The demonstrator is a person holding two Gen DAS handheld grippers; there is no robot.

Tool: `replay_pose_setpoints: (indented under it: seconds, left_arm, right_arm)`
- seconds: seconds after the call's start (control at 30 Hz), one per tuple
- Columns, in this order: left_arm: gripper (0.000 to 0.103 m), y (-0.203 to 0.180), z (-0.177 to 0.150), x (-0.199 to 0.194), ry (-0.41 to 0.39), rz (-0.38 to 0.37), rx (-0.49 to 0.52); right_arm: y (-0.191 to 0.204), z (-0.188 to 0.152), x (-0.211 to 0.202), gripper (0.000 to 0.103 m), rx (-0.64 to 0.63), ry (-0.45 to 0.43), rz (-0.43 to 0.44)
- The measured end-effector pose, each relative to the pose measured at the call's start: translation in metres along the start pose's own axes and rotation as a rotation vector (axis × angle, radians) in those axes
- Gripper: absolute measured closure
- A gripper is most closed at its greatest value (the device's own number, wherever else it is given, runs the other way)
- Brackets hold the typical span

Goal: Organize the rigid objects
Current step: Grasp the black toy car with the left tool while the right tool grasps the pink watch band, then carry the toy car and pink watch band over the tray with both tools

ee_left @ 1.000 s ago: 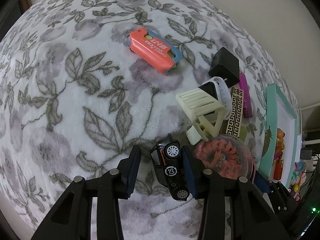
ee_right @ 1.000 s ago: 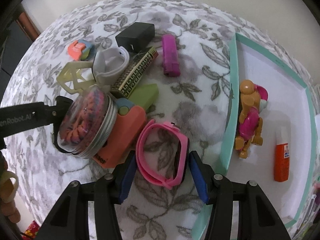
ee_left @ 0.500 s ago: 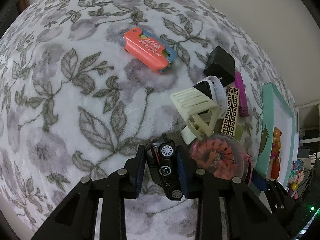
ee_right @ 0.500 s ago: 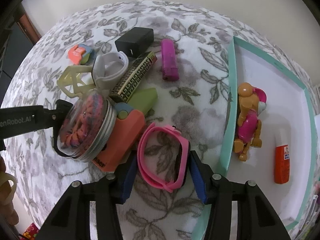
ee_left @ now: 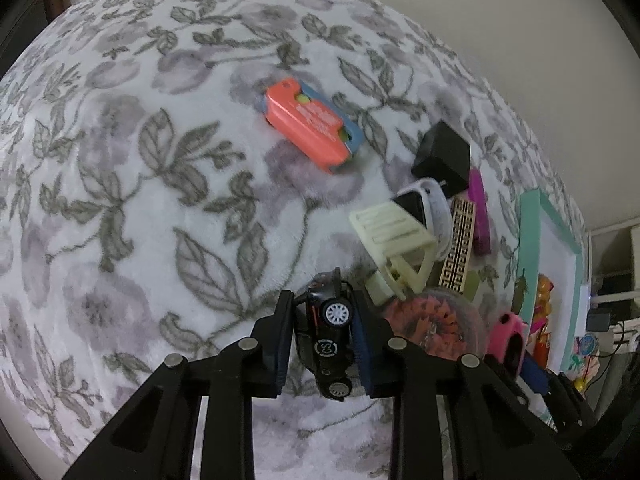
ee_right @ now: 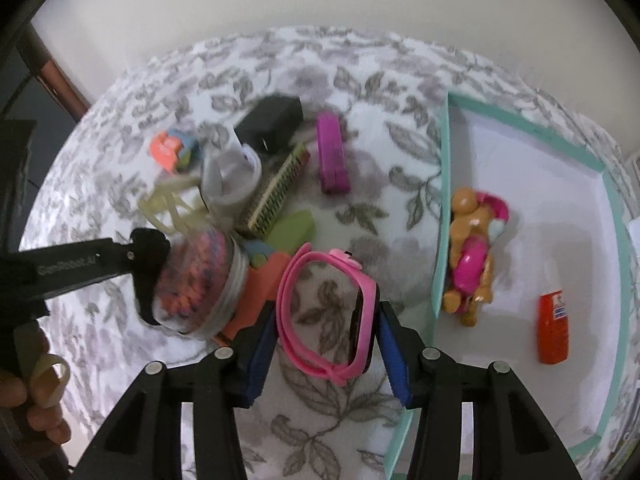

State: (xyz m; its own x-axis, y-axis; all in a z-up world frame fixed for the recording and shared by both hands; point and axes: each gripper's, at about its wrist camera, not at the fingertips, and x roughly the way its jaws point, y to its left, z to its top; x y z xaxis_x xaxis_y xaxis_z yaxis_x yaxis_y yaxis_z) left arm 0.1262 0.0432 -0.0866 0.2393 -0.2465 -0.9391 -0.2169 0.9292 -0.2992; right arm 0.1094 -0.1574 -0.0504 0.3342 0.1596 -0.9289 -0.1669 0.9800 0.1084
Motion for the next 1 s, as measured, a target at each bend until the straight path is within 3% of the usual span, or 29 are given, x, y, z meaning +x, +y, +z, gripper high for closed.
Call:
replay_pose_setpoints:
  seconds: [0.23, 0.5, 0.73, 1.0]
  left_arm:
    - [0.075, 0.007, 0.009, -0.035, -0.086, -0.027, -0.021]
    - [0.075, -0.010, 0.012, -0.087, -0.214, -0.066, 0.032]
    - [0.075, -0.051, 0.005, -0.113, -0.276, -0.112, 0.121]
    - [0.075, -0.111, -0.014, -0.118, -0.286, -0.151, 0.261]
  right_arm:
    - [0.001, 0.006, -0.036, 0.052, 0.024, -0.096, 0.027]
    - [-0.009, 0.015, -0.089, 0.052, 0.050, -0.239, 0.021]
    - [-0.033, 0.015, -0.132, 0.052, 0.087, -0.331, -0.014]
    - [-0.075, 0.005, -0.165, 0.052, 0.154, -0.400, -0.082]
